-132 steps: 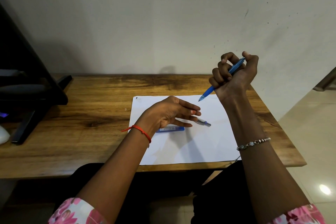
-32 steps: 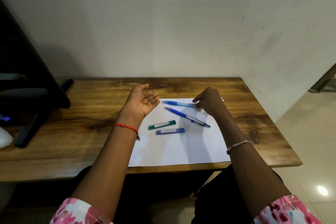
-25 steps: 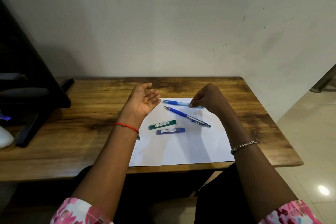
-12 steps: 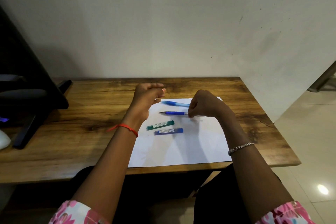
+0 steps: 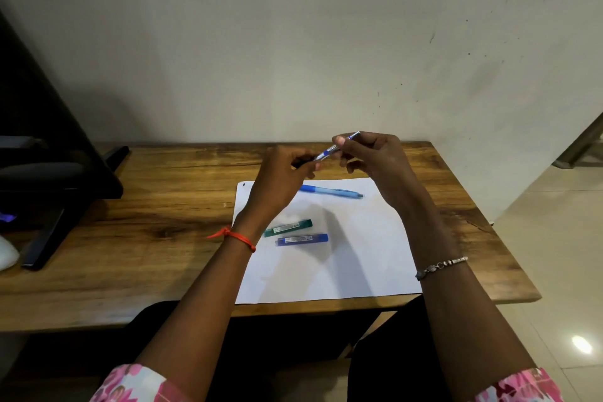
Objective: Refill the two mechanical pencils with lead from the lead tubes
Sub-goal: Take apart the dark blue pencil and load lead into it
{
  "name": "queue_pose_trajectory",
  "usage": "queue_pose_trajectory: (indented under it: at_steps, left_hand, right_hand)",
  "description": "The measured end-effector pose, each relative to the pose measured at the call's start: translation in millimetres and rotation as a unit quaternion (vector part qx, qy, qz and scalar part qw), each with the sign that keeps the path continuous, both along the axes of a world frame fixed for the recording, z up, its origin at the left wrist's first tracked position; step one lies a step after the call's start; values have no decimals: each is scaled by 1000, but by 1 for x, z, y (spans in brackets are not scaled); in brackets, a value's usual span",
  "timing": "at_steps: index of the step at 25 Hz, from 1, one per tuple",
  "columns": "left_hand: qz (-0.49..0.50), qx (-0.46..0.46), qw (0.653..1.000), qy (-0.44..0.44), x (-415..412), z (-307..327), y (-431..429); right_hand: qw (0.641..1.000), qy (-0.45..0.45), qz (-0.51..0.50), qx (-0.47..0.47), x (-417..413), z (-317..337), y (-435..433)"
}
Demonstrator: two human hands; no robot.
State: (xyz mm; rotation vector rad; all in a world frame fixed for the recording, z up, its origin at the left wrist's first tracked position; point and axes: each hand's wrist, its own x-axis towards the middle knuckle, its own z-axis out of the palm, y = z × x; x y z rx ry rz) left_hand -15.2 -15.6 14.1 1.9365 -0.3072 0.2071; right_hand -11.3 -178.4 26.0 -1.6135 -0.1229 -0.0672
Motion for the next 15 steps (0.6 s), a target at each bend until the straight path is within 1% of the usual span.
queue_pose_trajectory:
  at_steps: [2,5,7,10,15]
  left_hand:
    - [3,-8,1000,17,2,1,1]
    - [8,-6,999,31,3,1,1]
    - [7,-21,999,41,3,2,0]
    - [1,-22,999,34,2,2,-1]
    - [-4,-22,999,30,1,3,-2]
  right_hand:
    - [999,-6,-11,31,1,-1,0]
    - [999,-18,-31,40,2,-1,2]
    - [997,-25,-52,47,2,-1,2]
    - [993,-28,-82,81,3,0,1]
    - [986,-32,-128,98,5,-1,2]
